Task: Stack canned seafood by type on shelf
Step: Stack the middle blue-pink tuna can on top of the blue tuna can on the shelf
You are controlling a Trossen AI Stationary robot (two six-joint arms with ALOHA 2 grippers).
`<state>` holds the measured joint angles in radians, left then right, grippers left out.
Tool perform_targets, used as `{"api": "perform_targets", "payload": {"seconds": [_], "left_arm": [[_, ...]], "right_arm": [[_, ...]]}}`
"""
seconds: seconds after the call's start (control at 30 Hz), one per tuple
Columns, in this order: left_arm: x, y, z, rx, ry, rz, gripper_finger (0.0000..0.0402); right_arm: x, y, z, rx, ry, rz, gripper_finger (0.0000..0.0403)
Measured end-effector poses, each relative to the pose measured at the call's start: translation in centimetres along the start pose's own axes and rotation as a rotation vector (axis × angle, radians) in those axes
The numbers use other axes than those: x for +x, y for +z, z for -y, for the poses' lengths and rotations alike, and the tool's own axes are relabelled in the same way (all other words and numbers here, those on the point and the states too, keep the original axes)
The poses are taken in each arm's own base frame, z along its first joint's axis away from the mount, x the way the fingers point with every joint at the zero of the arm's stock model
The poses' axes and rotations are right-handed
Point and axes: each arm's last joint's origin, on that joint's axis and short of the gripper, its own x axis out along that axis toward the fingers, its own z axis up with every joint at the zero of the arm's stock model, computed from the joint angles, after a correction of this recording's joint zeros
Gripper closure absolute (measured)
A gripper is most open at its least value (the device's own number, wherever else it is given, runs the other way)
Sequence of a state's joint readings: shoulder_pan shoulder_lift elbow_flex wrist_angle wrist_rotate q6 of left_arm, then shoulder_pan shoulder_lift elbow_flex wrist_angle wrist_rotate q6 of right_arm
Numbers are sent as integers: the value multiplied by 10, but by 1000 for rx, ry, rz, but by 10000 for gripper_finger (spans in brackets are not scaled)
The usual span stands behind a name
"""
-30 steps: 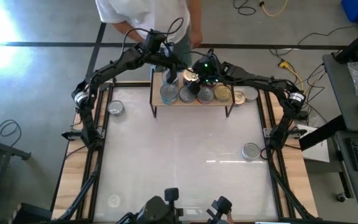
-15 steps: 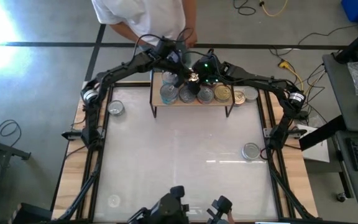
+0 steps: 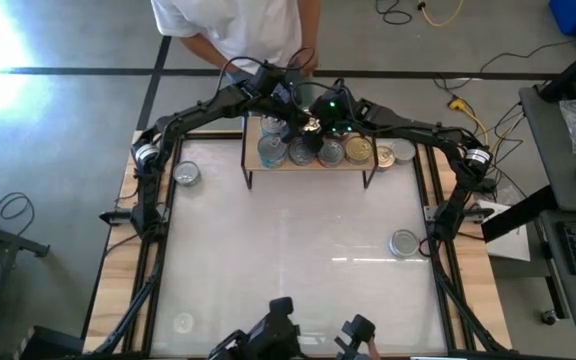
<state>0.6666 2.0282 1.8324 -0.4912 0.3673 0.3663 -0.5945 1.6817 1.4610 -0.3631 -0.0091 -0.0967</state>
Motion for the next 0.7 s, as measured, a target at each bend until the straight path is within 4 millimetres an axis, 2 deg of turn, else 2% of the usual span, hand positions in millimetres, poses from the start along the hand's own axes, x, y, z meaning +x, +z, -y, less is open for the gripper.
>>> {"api": "perform_targets", "payload": {"seconds": [0.57, 0.7], "left_arm": [[2, -3, 0, 9, 24, -26, 401], [2, -3, 0, 10, 30, -27, 401]], "right_arm": [[-4, 1, 1, -70, 42, -5, 3], [-3, 0, 2, -35, 42, -5, 3]]}}
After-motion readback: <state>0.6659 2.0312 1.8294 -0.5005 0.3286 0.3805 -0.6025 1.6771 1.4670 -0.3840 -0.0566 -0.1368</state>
